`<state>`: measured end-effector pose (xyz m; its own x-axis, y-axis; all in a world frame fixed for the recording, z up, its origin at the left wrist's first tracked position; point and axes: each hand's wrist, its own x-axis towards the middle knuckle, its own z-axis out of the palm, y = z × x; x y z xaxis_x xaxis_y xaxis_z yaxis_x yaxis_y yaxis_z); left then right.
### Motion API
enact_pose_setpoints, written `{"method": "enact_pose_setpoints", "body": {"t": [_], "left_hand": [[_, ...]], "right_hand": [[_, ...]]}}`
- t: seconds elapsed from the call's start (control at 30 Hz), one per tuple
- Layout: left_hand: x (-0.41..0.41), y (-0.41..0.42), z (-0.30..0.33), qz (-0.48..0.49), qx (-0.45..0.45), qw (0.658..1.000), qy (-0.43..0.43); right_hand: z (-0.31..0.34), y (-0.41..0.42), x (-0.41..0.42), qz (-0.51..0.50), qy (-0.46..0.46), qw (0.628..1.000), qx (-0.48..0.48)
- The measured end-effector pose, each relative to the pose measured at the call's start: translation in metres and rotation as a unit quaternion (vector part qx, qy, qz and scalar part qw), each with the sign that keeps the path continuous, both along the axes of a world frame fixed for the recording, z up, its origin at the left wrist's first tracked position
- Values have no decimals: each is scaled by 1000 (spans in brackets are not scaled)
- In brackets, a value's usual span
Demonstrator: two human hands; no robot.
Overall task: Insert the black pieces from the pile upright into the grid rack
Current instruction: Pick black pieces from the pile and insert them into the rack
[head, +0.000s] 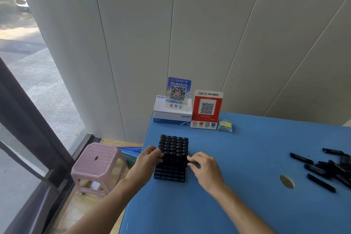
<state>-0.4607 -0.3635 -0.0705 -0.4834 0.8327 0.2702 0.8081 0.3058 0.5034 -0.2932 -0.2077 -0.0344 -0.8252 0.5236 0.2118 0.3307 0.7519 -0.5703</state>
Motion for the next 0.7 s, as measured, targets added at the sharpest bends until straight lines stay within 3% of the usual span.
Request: {"method": "enact_pose_setpoints", "body": {"t": [0.03,0.07,0.33,0.5,0.7], "left_hand": [[4,-1,7,10,17,998,-58],[3,0,7,27,6,998,-64],[9,-6,18,1,27,999,-28],[11,-10,17,7,22,999,-32],[10,-15,13,23,1,999,-49]], "right_hand": [[0,0,2,-1,-1,1000,7],[-1,-1,3,-3,-3,1000,16],[7,-5,0,2,-30,998,47],[10,-12,-4,45,-68,988,135],[10,-22,-10,11,-95,991,90]]}}
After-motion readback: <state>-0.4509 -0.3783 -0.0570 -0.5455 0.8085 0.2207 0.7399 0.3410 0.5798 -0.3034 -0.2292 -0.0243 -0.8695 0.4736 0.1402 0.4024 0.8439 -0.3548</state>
